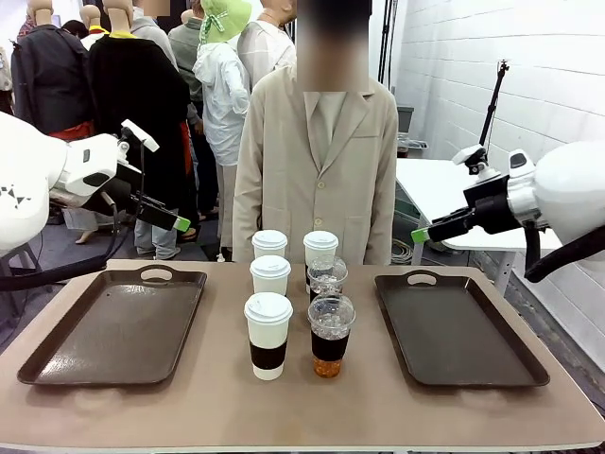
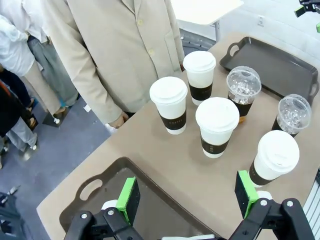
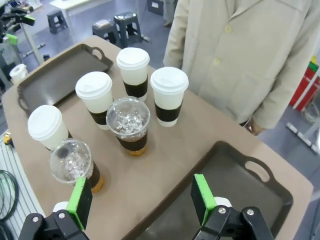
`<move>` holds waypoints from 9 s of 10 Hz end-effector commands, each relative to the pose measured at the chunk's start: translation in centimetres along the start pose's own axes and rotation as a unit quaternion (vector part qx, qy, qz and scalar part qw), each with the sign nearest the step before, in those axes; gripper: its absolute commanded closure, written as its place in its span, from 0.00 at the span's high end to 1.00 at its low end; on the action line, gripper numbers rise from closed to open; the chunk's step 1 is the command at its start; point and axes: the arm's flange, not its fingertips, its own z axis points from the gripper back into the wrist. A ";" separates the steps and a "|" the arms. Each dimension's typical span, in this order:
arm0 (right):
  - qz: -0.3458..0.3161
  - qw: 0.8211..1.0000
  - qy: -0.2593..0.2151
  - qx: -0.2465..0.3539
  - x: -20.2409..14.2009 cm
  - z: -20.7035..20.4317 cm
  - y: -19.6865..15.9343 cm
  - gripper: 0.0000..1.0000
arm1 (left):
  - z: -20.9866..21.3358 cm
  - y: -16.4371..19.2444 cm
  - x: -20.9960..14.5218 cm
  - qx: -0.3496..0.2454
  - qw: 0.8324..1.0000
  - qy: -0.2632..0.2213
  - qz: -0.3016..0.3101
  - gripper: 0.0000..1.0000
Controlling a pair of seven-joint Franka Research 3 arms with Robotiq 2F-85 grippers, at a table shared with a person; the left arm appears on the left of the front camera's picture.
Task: Distribute the coffee onto the tray.
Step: Pick up one iced Americano and place it on the right Handle tray.
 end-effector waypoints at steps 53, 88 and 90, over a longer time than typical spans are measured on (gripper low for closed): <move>0.151 0.937 -0.097 0.299 -15.3 -15.5 -2.9 1.00 | -0.3 1.4 -0.7 -0.011 0.999 -0.029 0.011 1.00; 0.093 0.908 -0.142 0.382 -17.2 -27.9 3.1 0.93 | -0.3 1.4 -0.7 -0.011 0.999 -0.029 0.011 1.00; 0.103 0.905 -0.152 0.383 -17.2 -27.8 3.1 0.59 | -0.3 1.4 -0.7 -0.011 0.999 -0.029 0.011 1.00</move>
